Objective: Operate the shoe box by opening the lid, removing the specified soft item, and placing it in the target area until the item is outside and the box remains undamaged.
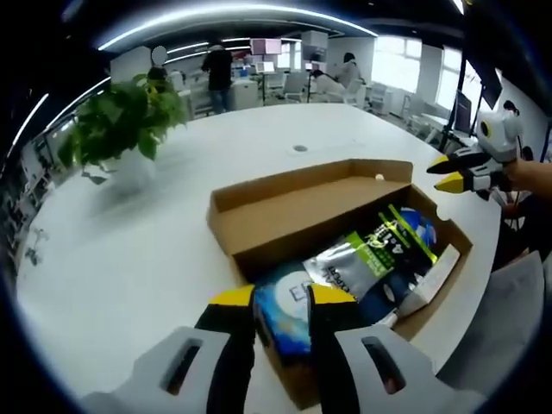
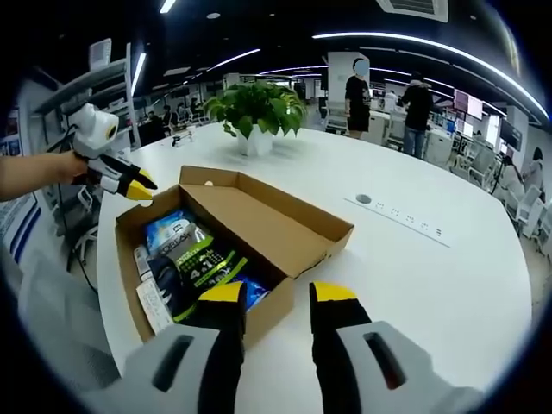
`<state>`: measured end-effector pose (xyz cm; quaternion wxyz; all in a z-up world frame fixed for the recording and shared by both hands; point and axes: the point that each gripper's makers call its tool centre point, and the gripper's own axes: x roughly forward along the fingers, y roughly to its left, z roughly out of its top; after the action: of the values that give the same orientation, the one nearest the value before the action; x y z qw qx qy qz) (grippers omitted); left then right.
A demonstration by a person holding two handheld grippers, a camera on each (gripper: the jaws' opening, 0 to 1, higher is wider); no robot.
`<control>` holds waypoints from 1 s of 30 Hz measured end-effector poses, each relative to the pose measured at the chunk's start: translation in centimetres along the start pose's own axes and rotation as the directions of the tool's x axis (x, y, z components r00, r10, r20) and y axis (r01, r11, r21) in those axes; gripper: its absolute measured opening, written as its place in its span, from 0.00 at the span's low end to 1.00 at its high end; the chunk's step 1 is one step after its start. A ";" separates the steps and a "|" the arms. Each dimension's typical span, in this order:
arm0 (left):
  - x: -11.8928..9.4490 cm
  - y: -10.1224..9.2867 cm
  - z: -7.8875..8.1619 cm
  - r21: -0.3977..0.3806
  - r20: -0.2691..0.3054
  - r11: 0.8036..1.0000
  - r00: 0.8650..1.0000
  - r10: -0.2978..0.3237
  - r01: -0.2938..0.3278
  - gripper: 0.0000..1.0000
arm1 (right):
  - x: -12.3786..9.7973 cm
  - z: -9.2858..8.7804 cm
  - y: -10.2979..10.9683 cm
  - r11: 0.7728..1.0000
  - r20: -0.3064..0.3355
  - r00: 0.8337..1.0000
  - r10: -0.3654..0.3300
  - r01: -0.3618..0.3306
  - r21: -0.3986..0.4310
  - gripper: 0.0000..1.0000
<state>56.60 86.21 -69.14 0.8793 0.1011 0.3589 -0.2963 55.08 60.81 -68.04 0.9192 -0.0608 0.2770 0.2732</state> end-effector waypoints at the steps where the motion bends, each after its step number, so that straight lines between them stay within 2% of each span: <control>1: 0.0 -0.3 -0.2 0.003 -0.006 1.000 1.000 -0.008 0.008 0.22 | -0.1 0.0 0.1 1.000 0.000 1.000 0.002 -0.002 -0.001 0.28; 12: 0.6 -2.6 -1.8 0.022 -0.058 0.998 0.996 -0.062 0.063 0.23 | -0.7 0.0 2.0 0.999 0.005 0.999 0.039 -0.039 -0.025 0.39; 20: 1.4 -3.9 -3.1 -0.017 -0.101 0.994 0.988 -0.113 0.112 0.25 | -1.0 -0.2 3.2 0.996 0.008 0.998 0.066 -0.065 -0.055 0.48; 30: 2.7 -5.2 -5.4 -0.119 -0.182 0.977 0.964 -0.194 0.175 0.27 | -1.4 0.1 4.1 0.993 0.020 0.996 0.084 -0.082 -0.079 0.54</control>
<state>51.96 82.93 -74.69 0.8129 0.0503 0.4650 -0.3470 51.89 63.65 -67.03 0.9071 -0.0818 0.2576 0.3227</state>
